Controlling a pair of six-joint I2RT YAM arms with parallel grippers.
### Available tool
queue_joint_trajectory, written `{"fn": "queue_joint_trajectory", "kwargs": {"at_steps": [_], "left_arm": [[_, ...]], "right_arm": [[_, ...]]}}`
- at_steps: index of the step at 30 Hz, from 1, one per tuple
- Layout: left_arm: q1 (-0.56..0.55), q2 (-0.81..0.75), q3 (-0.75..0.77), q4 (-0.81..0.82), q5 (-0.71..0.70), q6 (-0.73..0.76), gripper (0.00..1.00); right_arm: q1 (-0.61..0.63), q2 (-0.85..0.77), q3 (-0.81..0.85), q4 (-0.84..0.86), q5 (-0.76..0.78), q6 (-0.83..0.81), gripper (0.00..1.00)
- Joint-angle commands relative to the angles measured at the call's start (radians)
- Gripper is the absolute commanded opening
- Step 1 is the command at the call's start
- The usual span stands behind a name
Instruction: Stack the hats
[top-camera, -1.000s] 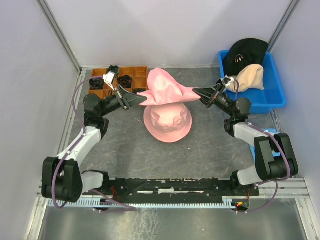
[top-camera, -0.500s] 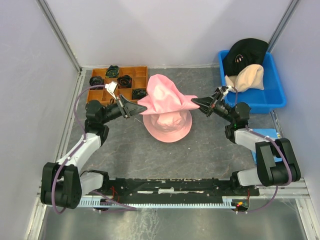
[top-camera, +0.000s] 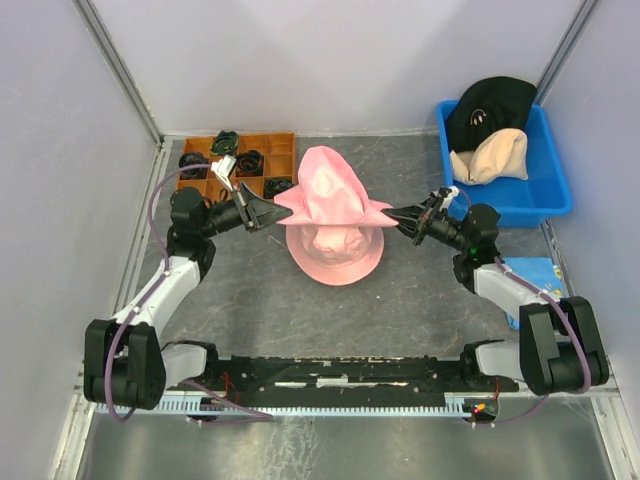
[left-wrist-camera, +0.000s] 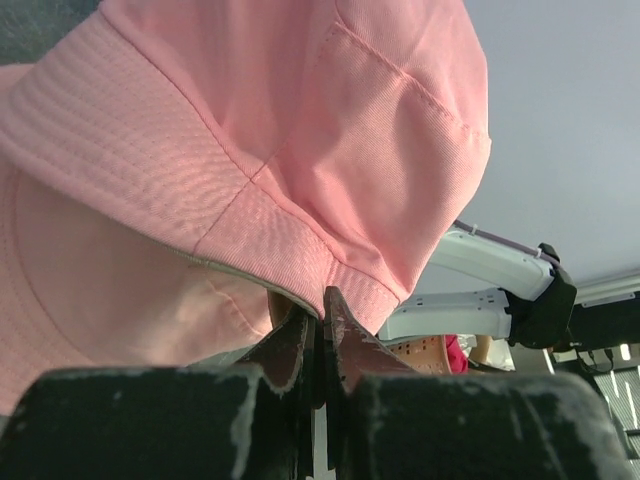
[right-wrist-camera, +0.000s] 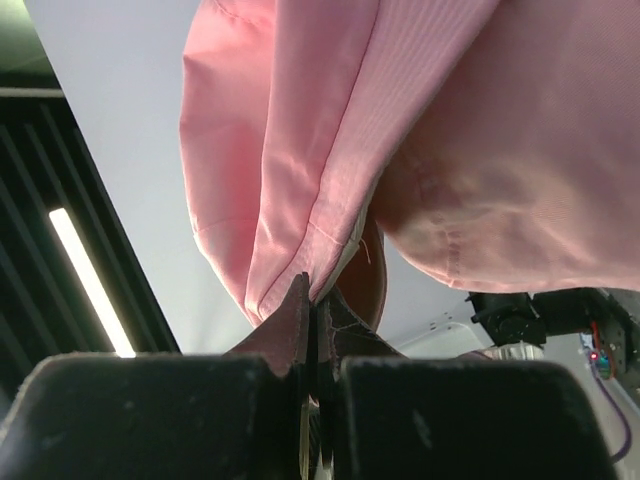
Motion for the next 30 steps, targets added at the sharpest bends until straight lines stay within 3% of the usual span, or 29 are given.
{"fn": "queue_joint_trajectory", "kwargs": {"at_steps": [1,5,12,23,30], "left_arm": [[0.064,0.030,0.089,-0.051,0.020,-0.025,0.03],[0.087,0.054,0.128,-0.055,0.023,-0.081,0.03],[0.093,0.018,0.143,-0.114,0.058,-0.076,0.03],[0.104,-0.110,-0.001,-0.433,0.051,0.158,0.03],[0.119,-0.073,-0.025,-0.587,0.011,0.345,0.03]], "right_arm": [[-0.057,-0.084,0.097,-0.208,0.002,-0.012,0.00],[-0.079,-0.093,0.165,-0.270,-0.013,0.012,0.00],[-0.088,-0.134,0.204,-0.482,-0.064,-0.121,0.00],[-0.090,-0.201,0.215,-1.058,-0.048,-0.570,0.00],[-0.106,-0.166,0.225,-1.228,0.032,-0.733,0.00]]}}
